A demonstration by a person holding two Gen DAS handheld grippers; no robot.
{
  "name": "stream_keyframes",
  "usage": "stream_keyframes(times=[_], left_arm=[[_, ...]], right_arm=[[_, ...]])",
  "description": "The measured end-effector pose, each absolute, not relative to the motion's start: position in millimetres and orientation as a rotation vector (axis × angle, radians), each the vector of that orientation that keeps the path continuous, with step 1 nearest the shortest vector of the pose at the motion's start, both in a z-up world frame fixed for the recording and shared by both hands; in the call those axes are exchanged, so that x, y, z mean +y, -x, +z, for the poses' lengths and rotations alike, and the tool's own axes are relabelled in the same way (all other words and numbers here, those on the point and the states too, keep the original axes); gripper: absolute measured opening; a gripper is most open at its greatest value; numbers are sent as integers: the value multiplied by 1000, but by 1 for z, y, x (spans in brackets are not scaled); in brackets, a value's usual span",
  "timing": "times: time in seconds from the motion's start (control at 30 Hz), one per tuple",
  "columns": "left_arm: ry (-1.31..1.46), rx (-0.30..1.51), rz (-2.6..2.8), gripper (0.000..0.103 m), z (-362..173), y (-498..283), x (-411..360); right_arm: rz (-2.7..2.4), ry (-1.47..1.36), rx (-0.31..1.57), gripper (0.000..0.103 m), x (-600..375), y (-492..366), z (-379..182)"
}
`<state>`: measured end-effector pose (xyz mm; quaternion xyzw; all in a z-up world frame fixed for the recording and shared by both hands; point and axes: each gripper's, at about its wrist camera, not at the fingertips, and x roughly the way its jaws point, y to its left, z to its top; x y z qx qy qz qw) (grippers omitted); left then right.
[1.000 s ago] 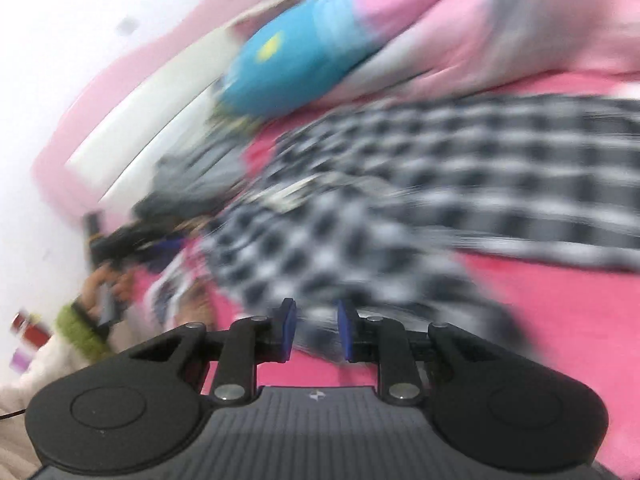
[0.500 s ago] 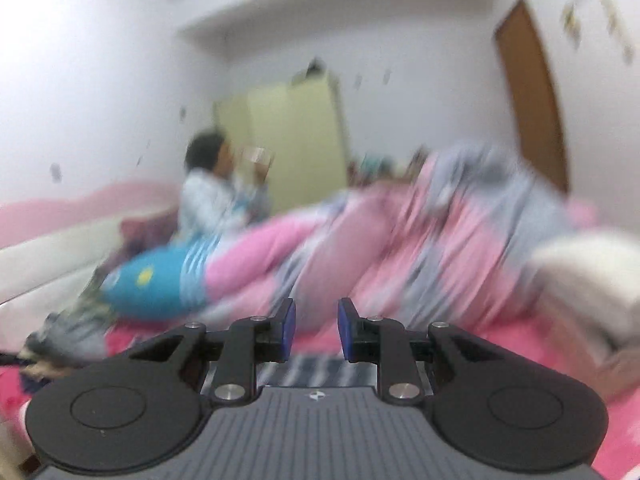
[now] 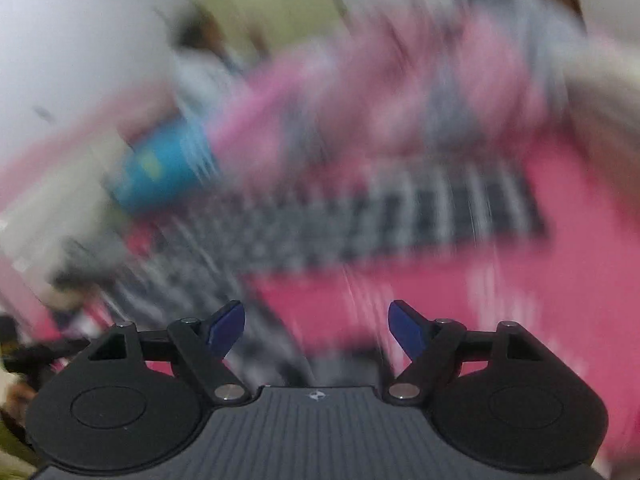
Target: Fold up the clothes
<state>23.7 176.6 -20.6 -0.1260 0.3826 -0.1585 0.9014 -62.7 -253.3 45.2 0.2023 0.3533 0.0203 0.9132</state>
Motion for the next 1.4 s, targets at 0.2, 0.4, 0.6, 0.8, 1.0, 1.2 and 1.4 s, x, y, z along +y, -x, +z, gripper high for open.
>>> stream_keyframes(times=[0.2, 0.4, 0.6, 0.8, 1.0, 1.2, 1.4], left_arm=[[49, 772, -267, 36, -49, -17, 128], [-73, 700, -248, 36, -51, -13, 110], [-178, 663, -239, 36, -53, -19, 101], [-143, 693, -247, 36, -59, -26, 107], [281, 780, -263, 36, -62, -53, 149], [543, 791, -229, 36, -68, -71, 176], [628, 747, -147, 33, -70, -79, 177]], right_arm=[[-40, -358, 785, 80, -247, 35, -23], [43, -313, 816, 13, -239, 34, -38], [-183, -156, 590, 14, -263, 24, 17], [-253, -124, 526, 41, -255, 16, 16], [175, 61, 552, 44, -151, 11, -9], [311, 287, 567, 49, -62, -16, -40], [319, 448, 525, 51, -15, -53, -66]])
